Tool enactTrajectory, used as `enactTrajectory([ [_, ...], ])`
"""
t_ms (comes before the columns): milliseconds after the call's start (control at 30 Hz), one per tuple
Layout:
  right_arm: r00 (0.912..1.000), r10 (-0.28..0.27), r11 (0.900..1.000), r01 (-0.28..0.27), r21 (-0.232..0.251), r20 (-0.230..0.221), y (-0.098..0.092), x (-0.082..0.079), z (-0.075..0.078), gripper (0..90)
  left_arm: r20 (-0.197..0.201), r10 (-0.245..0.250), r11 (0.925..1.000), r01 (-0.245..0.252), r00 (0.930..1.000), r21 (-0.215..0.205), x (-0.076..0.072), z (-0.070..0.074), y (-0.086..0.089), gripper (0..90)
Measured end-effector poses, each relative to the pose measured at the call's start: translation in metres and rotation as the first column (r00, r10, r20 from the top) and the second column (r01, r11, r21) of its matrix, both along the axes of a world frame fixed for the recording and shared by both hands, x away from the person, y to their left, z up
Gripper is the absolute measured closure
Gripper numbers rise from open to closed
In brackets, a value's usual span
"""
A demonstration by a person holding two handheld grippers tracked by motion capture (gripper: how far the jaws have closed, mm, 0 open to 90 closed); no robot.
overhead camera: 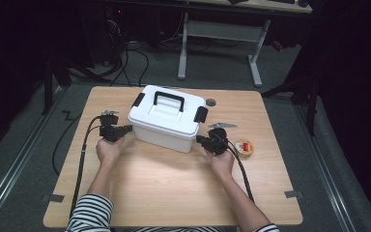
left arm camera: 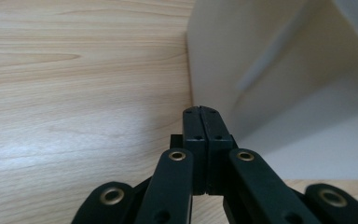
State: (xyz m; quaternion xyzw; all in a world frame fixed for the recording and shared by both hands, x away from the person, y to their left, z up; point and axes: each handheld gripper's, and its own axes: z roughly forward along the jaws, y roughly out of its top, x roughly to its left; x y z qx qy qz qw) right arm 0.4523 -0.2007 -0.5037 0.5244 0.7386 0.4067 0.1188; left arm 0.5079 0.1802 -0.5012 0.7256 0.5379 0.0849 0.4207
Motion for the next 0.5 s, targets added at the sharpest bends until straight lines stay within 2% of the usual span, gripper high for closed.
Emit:
enactTrajectory([
  [200,1.0000,0.007,1.000,-0.007,0.004,0.007,0.0043,0.0010,0.0027,87.9,-0.005,-0.020,0.9998,0.020,0.9998,-0.005,0.0004,-0.0028,-0.0027,90.0],
  [500,0.9999,0.008,1.000,-0.008,0.013,-0.011,0.0035,0.0019,0.0011,88.0,-0.008,-0.032,0.9994,0.032,0.9994,-0.011,-0.0010,-0.0008,-0.0021,90.0],
])
